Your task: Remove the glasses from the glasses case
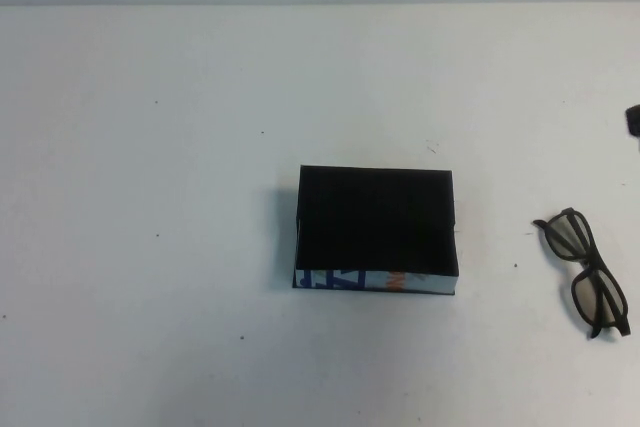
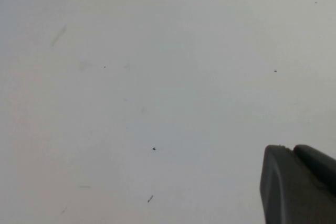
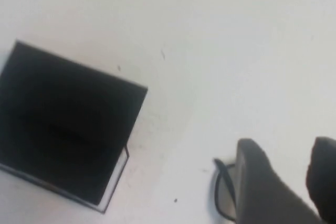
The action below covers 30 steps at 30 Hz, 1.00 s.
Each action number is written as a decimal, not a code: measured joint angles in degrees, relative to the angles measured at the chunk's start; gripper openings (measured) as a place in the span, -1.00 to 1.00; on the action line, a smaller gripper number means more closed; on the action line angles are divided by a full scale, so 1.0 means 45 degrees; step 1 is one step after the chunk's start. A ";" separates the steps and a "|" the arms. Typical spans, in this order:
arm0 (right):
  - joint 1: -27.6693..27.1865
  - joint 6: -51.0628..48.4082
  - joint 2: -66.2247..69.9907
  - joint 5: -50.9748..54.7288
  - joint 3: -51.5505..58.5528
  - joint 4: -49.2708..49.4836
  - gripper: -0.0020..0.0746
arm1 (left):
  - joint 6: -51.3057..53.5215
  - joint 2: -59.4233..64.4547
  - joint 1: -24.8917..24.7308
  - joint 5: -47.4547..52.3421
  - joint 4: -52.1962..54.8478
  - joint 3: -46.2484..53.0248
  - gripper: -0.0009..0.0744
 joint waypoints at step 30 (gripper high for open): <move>-0.1000 0.2286 -1.4297 -0.8450 1.2416 -0.0488 -0.99 | 0.0000 0.0000 0.0000 0.0000 0.0000 0.0000 -0.99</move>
